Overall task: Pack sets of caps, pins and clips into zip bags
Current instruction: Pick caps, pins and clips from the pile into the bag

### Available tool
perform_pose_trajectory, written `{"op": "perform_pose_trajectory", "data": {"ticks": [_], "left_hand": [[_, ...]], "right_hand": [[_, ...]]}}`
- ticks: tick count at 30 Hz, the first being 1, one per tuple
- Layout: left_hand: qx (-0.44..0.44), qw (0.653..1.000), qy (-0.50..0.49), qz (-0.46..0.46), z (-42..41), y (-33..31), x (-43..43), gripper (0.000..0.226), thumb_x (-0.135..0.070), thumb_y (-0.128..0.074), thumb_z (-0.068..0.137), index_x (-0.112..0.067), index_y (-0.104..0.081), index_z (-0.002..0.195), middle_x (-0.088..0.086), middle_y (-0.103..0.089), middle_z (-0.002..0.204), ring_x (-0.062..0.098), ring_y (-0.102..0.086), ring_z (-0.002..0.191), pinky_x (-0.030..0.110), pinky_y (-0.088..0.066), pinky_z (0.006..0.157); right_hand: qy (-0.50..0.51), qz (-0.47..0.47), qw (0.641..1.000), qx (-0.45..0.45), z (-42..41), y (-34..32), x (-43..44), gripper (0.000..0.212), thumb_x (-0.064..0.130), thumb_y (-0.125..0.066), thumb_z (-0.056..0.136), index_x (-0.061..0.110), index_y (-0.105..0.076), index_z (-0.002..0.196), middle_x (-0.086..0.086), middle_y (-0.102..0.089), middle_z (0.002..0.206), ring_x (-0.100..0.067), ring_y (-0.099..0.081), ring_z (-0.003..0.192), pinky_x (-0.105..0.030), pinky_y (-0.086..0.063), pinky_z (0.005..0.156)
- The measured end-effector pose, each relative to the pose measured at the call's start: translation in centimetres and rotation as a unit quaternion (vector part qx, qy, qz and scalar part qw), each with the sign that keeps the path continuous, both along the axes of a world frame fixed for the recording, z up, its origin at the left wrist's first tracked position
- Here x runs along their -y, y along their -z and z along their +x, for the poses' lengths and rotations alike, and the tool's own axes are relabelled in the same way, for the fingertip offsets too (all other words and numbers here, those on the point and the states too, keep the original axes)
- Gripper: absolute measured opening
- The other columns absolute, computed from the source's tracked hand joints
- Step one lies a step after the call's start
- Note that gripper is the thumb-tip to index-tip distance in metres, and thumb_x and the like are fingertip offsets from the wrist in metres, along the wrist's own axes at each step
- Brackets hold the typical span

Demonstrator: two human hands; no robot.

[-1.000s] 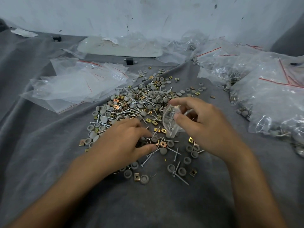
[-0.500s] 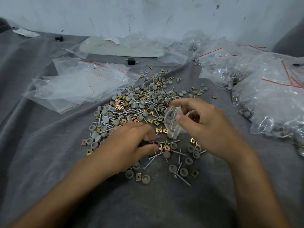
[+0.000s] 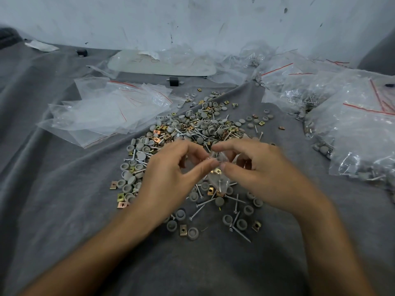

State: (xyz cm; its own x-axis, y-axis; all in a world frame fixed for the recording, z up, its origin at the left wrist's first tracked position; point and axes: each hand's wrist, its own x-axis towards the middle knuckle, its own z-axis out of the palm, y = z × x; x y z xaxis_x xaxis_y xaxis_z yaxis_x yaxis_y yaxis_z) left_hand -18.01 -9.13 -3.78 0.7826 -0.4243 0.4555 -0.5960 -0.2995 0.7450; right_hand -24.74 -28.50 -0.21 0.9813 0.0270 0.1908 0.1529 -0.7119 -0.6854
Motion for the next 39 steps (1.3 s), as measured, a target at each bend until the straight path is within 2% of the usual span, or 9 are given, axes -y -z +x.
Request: {"op": "perform_pose_trajectory", "data": {"ticks": [5, 10, 14, 20, 26, 29, 33, 37, 39], "left_hand": [[0.021, 0.998, 0.025, 0.058, 1.3, -0.4, -0.8, 0.021, -0.060, -0.060, 0.088, -0.042, -0.068, 0.097, -0.023, -0.062, 0.089, -0.005, -0.055, 0.083, 0.027, -0.040, 0.070], [0.027, 0.946, 0.065, 0.317, 1.8, -0.1, -2.3, 0.054, -0.083, -0.050, 0.076, -0.043, -0.063, 0.110, -0.027, -0.049, 0.095, -0.002, -0.043, 0.096, 0.031, -0.038, 0.086], [0.050, 0.924, 0.054, 0.376, 1.3, 0.0, -1.9, 0.058, -0.084, -0.040, 0.075, -0.045, -0.057, 0.115, -0.024, -0.045, 0.101, 0.002, -0.033, 0.098, 0.029, -0.028, 0.089], [0.068, 0.933, 0.052, 0.351, 1.3, -0.1, -1.9, 0.042, -0.071, -0.043, 0.087, -0.041, -0.063, 0.107, -0.020, -0.052, 0.096, 0.004, -0.042, 0.093, 0.030, -0.033, 0.085], [0.095, 0.968, -0.008, 0.231, 2.2, -0.3, -2.4, 0.016, -0.036, -0.056, 0.098, -0.029, -0.071, 0.098, -0.016, -0.066, 0.087, 0.005, -0.057, 0.085, 0.030, -0.046, 0.076], [0.007, 0.994, -0.006, 0.110, 2.3, -0.2, -2.4, 0.012, -0.038, -0.058, 0.098, -0.034, -0.069, 0.099, -0.015, -0.068, 0.085, 0.006, -0.061, 0.080, 0.023, -0.047, 0.065], [-0.075, 0.993, 0.077, -0.048, 1.5, -0.3, -1.3, 0.013, -0.034, -0.060, 0.099, -0.030, -0.072, 0.104, 0.002, -0.072, 0.088, 0.024, -0.066, 0.078, 0.041, -0.054, 0.069], [-0.114, 0.981, 0.150, -0.048, 0.6, 0.3, -0.4, 0.015, -0.027, -0.060, 0.099, -0.030, -0.072, 0.109, -0.009, -0.073, 0.091, 0.002, -0.065, 0.075, 0.018, -0.050, 0.063], [-0.074, 0.988, 0.136, 0.009, 0.8, 0.6, -0.5, 0.021, -0.029, -0.058, 0.101, -0.033, -0.068, 0.119, -0.017, -0.071, 0.100, -0.001, -0.065, 0.088, 0.020, -0.049, 0.071]], "right_hand": [[0.033, 0.007, 0.999, 0.028, 0.1, 0.3, 0.7, 0.028, 0.026, -0.067, 0.095, 0.040, -0.068, 0.120, 0.014, -0.062, 0.089, -0.005, -0.061, 0.073, -0.012, -0.042, 0.063], [0.053, 0.024, 0.997, 0.041, -0.1, 0.3, 1.2, 0.029, 0.025, -0.067, 0.096, 0.038, -0.069, 0.121, 0.018, -0.059, 0.090, -0.002, -0.058, 0.067, -0.008, -0.041, 0.062], [0.053, 0.032, 0.997, 0.036, -0.2, 0.2, 1.2, 0.029, 0.023, -0.067, 0.095, 0.037, -0.070, 0.120, 0.014, -0.060, 0.091, -0.004, -0.057, 0.064, -0.009, -0.040, 0.061], [0.051, 0.028, 0.998, 0.032, -0.2, 0.1, 1.3, 0.028, 0.024, -0.068, 0.096, 0.038, -0.069, 0.119, 0.012, -0.060, 0.091, -0.004, -0.057, 0.066, -0.008, -0.040, 0.061], [0.047, 0.015, 0.998, 0.027, -0.3, 0.2, 1.3, 0.027, 0.025, -0.068, 0.096, 0.040, -0.069, 0.119, 0.014, -0.059, 0.091, -0.002, -0.057, 0.069, -0.007, -0.041, 0.064], [0.038, 0.009, 0.999, 0.014, -0.3, 0.2, 1.2, 0.028, 0.027, -0.066, 0.097, 0.041, -0.067, 0.121, 0.014, -0.058, 0.089, -0.003, -0.058, 0.070, -0.009, -0.041, 0.064], [0.033, -0.012, 0.999, 0.003, 0.0, 0.3, 0.8, 0.029, 0.028, -0.066, 0.096, 0.040, -0.067, 0.122, 0.019, -0.058, 0.094, -0.004, -0.060, 0.080, -0.013, -0.039, 0.066], [0.026, -0.024, 0.999, 0.006, 0.1, 0.3, 0.4, 0.031, 0.025, -0.068, 0.094, 0.037, -0.069, 0.123, 0.019, -0.057, 0.097, -0.005, -0.060, 0.084, -0.014, -0.041, 0.069], [0.025, -0.014, 1.000, 0.005, 0.1, 0.3, 0.5, 0.030, 0.023, -0.067, 0.094, 0.036, -0.069, 0.121, 0.017, -0.057, 0.096, -0.006, -0.060, 0.081, -0.013, -0.040, 0.068]]}}
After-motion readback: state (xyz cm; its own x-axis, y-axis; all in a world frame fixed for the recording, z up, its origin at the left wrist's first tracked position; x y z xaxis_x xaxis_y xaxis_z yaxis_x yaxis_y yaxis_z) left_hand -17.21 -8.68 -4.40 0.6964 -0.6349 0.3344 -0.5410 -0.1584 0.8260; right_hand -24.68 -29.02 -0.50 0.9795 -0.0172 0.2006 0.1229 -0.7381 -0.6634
